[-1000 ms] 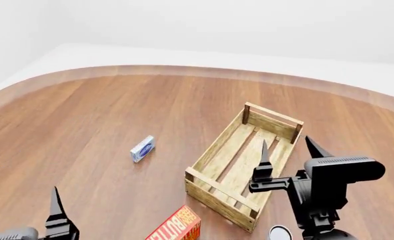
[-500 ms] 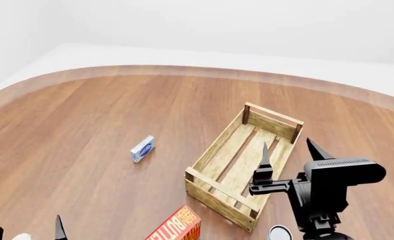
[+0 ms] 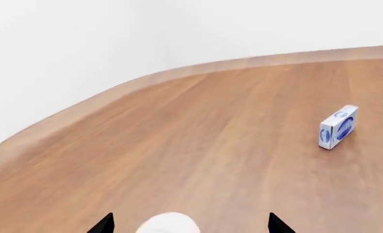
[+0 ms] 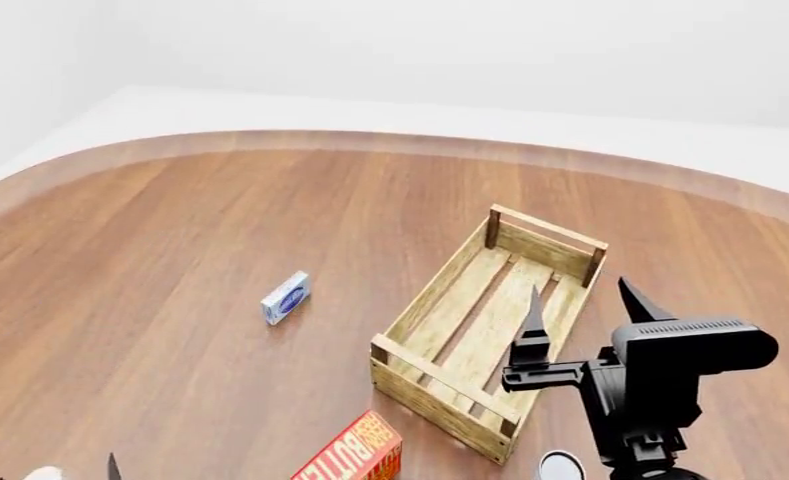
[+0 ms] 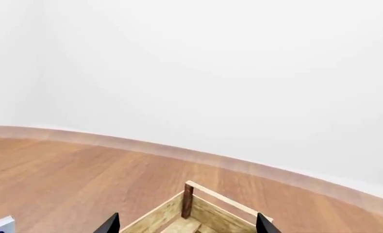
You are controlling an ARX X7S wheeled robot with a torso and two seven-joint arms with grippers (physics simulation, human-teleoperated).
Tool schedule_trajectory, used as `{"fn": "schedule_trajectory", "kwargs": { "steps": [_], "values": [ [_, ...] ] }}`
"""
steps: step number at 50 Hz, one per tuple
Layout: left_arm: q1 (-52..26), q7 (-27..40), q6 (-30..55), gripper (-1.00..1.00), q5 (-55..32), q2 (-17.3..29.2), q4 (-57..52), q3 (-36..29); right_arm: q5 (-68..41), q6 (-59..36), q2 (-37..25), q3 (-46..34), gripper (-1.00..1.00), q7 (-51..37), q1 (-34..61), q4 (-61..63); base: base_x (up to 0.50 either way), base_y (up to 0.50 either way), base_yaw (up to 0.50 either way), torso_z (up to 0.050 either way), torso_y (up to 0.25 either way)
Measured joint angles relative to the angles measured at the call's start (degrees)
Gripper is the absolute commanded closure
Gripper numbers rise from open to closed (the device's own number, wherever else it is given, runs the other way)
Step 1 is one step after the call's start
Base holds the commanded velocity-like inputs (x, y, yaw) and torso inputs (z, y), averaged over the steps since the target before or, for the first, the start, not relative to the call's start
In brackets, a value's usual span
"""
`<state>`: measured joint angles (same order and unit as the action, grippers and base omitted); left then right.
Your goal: Pick up the ketchup, and put it in the wooden tray.
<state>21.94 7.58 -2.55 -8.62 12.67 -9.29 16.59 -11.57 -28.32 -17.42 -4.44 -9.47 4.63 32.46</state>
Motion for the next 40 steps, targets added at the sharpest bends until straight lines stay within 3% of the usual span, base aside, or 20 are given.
{"fn": "schedule_trajectory", "kwargs": {
  "steps": [32,33,40],
  "values": [
    [-10.6,1.9,-7.2,-1.00,6.2,2.5,23.4,-3.4,-0.4,-1.1,-0.5,0.1,-1.00,-1.5,0.4,0.8,0.00,0.00,0.00,0.000,0.000],
    [-11.0,2.0,-7.5,1.00,6.4,2.6,24.4,-3.5,-0.4,-1.2,-0.6,0.2,-1.00,-1.5,0.3,0.9,0.00,0.00,0.00,0.000,0.000],
    [-13.9,2.6,-9.7,1.00,8.5,2.7,28.8,-4.4,-1.1,-1.6,-1.3,1.2,-1.00,-1.7,-1.1,2.6,0.00,0.00,0.00,0.000,0.000]
  ]
}}
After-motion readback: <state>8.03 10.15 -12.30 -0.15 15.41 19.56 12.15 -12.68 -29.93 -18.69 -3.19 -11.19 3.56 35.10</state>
